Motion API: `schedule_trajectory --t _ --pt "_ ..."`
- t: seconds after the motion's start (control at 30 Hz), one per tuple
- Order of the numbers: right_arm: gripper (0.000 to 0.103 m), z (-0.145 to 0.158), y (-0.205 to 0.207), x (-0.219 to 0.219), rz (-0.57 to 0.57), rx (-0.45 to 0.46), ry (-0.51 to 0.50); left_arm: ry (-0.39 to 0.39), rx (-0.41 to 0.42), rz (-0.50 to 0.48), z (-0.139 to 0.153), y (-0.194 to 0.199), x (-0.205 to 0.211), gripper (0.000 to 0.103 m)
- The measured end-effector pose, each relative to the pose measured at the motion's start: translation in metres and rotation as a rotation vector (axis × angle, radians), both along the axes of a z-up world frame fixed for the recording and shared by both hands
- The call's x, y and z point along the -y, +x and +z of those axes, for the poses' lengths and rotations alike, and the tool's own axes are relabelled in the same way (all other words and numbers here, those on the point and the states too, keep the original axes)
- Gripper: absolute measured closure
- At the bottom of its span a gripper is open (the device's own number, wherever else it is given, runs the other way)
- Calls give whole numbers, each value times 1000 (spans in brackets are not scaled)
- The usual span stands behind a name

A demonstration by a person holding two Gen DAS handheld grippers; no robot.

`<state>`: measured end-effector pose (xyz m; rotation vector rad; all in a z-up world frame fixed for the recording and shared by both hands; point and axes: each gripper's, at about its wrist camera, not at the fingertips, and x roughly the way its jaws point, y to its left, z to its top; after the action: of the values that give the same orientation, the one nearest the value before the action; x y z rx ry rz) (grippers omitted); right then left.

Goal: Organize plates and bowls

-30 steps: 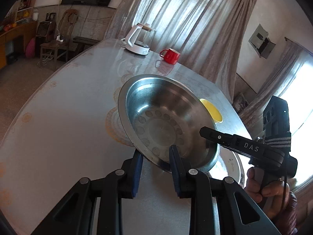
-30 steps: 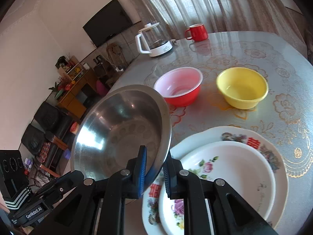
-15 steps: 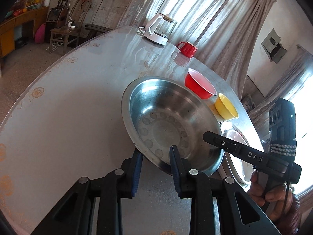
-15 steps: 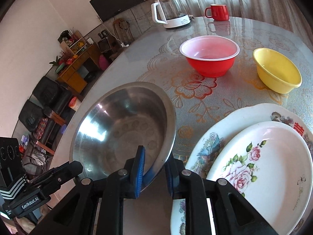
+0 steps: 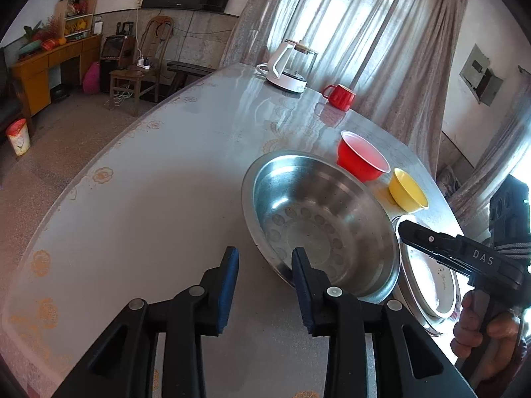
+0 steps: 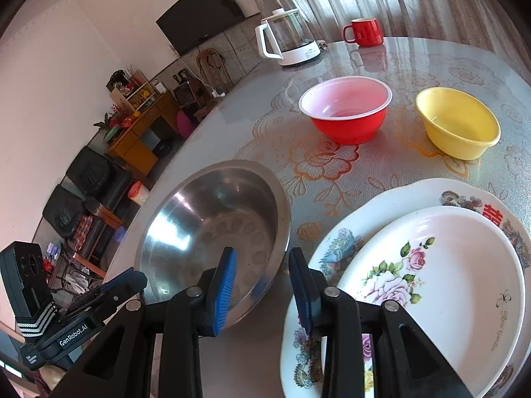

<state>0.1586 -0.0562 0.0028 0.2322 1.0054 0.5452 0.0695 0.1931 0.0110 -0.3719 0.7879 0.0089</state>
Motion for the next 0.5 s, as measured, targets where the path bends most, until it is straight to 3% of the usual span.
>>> schedule_trajectory --t 0.23,0.43,0.5 --pt "68 14 7 35 -81 39 33 28 63 -27 32 2 12 53" --pt "67 20 15 81 -190 51 46 19 54 -125 43 25 43 52" --pt "65 22 17 96 -224 55 41 13 45 -153 45 34 56 43"
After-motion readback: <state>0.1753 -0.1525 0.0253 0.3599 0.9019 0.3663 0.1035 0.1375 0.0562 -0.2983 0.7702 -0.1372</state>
